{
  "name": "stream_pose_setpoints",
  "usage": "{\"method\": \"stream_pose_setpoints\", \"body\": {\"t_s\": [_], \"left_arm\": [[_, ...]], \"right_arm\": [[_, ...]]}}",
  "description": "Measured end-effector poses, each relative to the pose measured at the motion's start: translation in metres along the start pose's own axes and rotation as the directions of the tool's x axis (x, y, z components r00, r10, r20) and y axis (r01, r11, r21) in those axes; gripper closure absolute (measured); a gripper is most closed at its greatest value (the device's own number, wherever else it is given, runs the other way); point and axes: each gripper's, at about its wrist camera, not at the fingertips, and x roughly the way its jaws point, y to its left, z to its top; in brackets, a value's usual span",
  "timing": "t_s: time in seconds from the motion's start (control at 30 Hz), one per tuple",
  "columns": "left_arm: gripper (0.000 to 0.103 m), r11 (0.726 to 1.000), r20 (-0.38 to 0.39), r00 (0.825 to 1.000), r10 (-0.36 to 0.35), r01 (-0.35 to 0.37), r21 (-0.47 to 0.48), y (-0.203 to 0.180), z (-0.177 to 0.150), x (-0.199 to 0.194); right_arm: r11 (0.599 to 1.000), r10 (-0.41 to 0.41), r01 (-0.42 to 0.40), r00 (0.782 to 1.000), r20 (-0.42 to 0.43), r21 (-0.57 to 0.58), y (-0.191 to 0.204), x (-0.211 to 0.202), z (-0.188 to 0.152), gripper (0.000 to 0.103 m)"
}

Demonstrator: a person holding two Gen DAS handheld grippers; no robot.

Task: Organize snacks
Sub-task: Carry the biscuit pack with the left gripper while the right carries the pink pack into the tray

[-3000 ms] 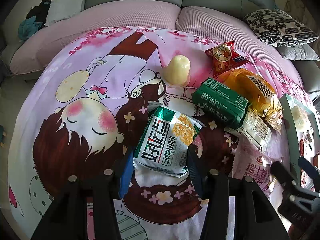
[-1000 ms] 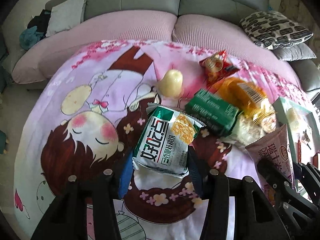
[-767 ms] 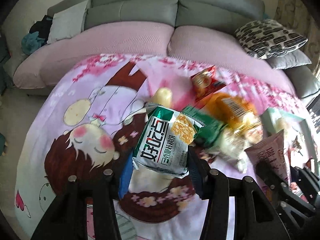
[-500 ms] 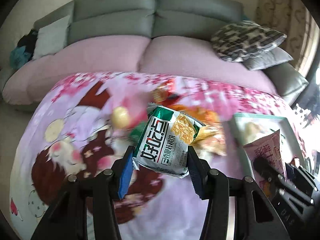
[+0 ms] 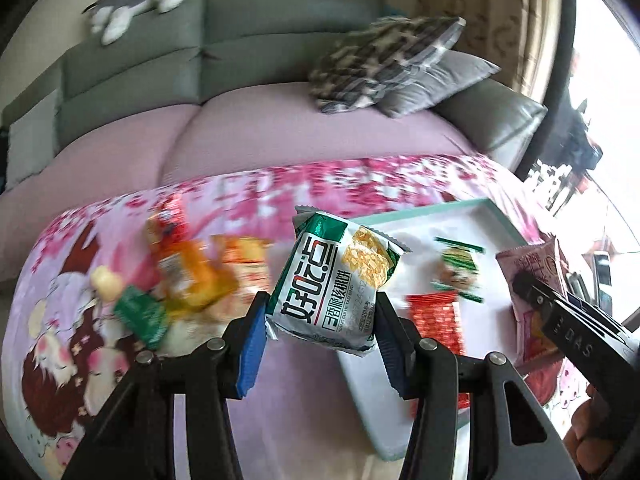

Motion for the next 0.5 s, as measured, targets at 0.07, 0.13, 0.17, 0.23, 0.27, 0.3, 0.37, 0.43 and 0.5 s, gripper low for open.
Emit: {"method": "stream_pose_setpoints", "body": {"t_s": [0.07,0.13,0.17,0.23,0.27,0.3,0.37,0.43,0.5], "left_arm": [[0.050,1.000,0.001,1.000,-0.013,0.013,0.025,-0.016,0.002,0.006],[0.050,0.999,0.001,1.000,-0.021,0.021,0.038,-0.027,0.002,0.009],[0.050,0.999,0.002,1.000,-0.027,0.027,0.044,-0.032,0.003,0.011],[0.050,0.998,-0.001,0.999,-0.033,0.033,0.052,-0.038,0.002,0.015],[0.050,0.998,-0.003,0.999,-0.036,0.036,0.056,-0.042,0.002,0.018],[0.050,0.998,-0.003,0.999,-0.038,0.038,0.058,-0.045,0.003,0.021],[0.050,0.997,0.003,0.999,-0.046,0.045,0.067,-0.051,0.006,0.026],[0.050,0.996,0.026,0.998,-0.053,0.051,0.074,-0.055,0.010,0.028],[0.050,0.995,0.038,0.998,-0.057,0.054,0.080,-0.058,0.012,0.032]], "right_arm": [[1.000,-0.003,0.003,1.000,-0.001,0.031,-0.013,0.005,0.001,0.065],[0.998,0.002,-0.002,1.000,0.002,0.056,-0.022,0.009,0.001,0.065],[0.998,0.002,-0.003,1.000,0.003,0.065,-0.026,0.011,0.002,0.065],[0.997,0.002,-0.003,1.000,0.009,0.077,-0.031,0.015,0.003,0.065],[0.997,0.003,-0.004,1.000,0.013,0.082,-0.031,0.017,0.003,0.065],[0.996,0.007,-0.009,1.000,0.018,0.089,-0.033,0.019,0.004,0.065],[0.995,0.015,-0.017,1.000,0.026,0.096,-0.034,0.021,0.004,0.065],[0.995,0.017,-0.021,0.999,0.040,0.096,-0.034,0.023,0.004,0.065],[0.995,0.015,-0.020,0.999,0.048,0.103,-0.036,0.025,0.005,0.065]]}}
